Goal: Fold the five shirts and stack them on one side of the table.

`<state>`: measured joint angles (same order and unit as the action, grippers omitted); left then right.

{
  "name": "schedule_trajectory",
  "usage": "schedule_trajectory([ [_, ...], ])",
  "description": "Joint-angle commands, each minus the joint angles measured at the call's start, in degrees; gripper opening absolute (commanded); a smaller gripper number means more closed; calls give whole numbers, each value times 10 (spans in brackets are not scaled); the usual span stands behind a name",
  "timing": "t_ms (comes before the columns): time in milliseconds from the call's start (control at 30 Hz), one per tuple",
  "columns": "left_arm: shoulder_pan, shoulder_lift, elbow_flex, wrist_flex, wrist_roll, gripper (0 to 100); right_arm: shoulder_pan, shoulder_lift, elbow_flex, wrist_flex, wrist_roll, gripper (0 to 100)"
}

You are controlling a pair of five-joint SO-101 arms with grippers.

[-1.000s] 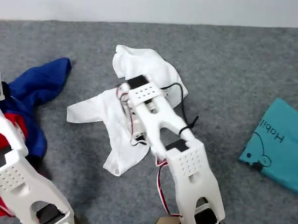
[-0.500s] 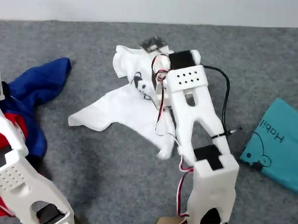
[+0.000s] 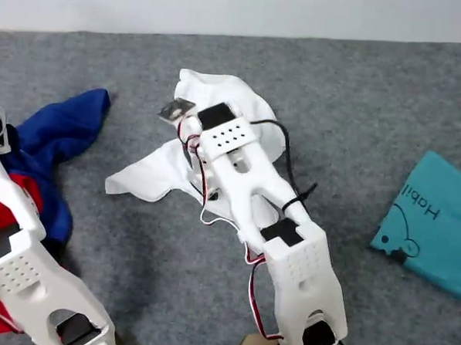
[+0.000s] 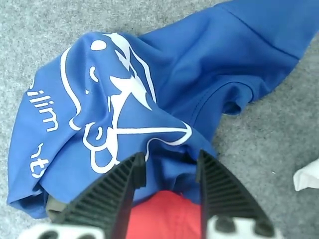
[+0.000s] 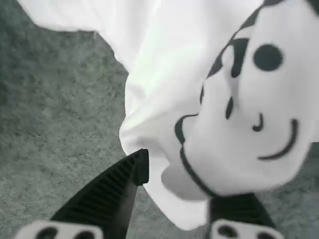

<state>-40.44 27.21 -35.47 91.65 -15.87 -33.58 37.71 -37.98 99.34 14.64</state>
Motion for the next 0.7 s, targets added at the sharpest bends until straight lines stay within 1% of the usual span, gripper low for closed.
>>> schedule_trajectory([
  [0, 4, -38, -1, 6, -4, 173, 12, -42, -56, 37, 4, 235],
  [167, 7, -38, -1, 4, -4, 173, 59, -97, -46, 36, 8, 235],
  [300, 7, -38, -1, 3, -4, 173, 80, -153, 40, 36, 14, 235],
  [533, 7, -38, -1, 3, -4, 173, 92, -286, 258, 35, 135, 234],
  [667, 8, -37, -1, 2, -4, 173, 92, -330, 338, 30, 158, 236],
])
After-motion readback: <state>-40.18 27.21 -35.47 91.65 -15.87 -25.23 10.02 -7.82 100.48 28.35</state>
